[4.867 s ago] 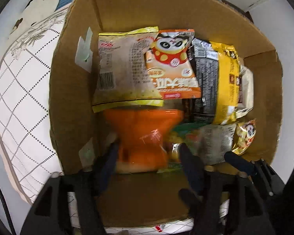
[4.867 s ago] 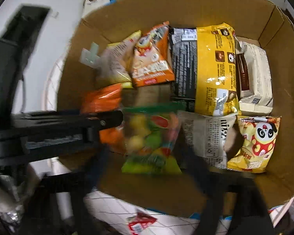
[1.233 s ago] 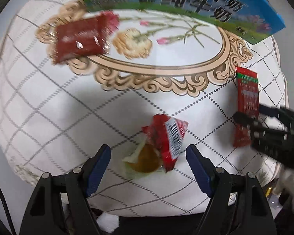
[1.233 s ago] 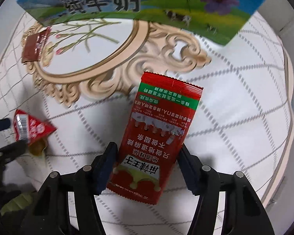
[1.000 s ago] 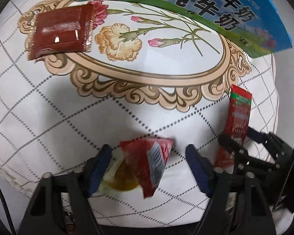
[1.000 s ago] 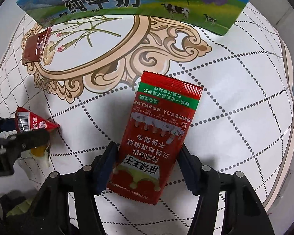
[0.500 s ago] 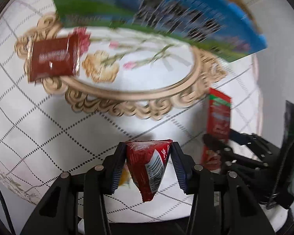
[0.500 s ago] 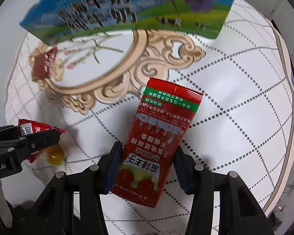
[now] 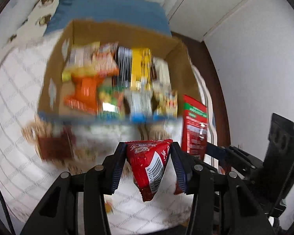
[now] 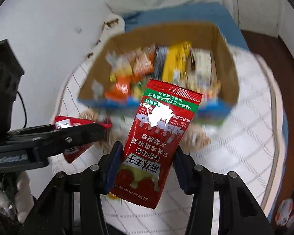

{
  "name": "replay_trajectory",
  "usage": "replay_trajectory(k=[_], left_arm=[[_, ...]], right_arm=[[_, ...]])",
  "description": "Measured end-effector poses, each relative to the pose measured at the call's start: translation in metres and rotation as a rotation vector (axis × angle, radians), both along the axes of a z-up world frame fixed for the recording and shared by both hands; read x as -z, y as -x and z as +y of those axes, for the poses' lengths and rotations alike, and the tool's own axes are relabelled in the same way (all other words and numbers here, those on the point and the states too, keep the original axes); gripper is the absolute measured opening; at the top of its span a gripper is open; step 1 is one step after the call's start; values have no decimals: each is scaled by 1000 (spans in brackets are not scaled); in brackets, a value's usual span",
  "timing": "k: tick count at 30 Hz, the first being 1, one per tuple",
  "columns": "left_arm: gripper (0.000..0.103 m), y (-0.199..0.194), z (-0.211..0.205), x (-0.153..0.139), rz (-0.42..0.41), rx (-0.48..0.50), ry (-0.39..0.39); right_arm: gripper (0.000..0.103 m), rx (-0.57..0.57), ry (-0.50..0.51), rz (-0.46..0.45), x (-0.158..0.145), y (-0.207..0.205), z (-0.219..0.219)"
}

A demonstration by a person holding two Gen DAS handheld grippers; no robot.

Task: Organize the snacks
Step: 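Carry both packets into the box and open both tools to release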

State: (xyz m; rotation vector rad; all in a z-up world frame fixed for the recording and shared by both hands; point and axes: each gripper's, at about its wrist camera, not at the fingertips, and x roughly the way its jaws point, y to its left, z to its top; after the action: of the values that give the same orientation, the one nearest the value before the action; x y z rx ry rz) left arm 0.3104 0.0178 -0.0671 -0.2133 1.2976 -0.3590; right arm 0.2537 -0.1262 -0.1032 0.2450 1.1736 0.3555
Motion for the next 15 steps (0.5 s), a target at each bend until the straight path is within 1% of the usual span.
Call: replay_trajectory(k=[2, 4, 6, 7, 8, 10, 13, 15], left_arm=[[44, -27, -3, -7, -25, 1, -28], [44, -53, -6, -10, -33, -5, -53], [44, -81, -6, -5, -18, -6, -84], [44, -96, -7, 1, 0, -8, -84], [44, -106, -8, 4, 12, -5, -91], [44, -132, -11, 17, 30, -1, -140], [44, -157, -13, 38, 69, 12, -181], [44, -171, -16, 55, 95, 23, -206]], right_arm=[[53, -3, 15, -37, -15, -19, -4], [53, -5, 66, -73, -23, -49, 0], [53, -4, 86, -73, -21, -79, 3], [53, -2, 95, -70, -19, -93, 2], [53, -7, 124, -61, -13, -110, 4], [53, -8, 149, -38, 1, -139, 7], [53, -12, 162, 11, 22, -169, 7], [53, -12, 167, 34, 37, -179, 7]])
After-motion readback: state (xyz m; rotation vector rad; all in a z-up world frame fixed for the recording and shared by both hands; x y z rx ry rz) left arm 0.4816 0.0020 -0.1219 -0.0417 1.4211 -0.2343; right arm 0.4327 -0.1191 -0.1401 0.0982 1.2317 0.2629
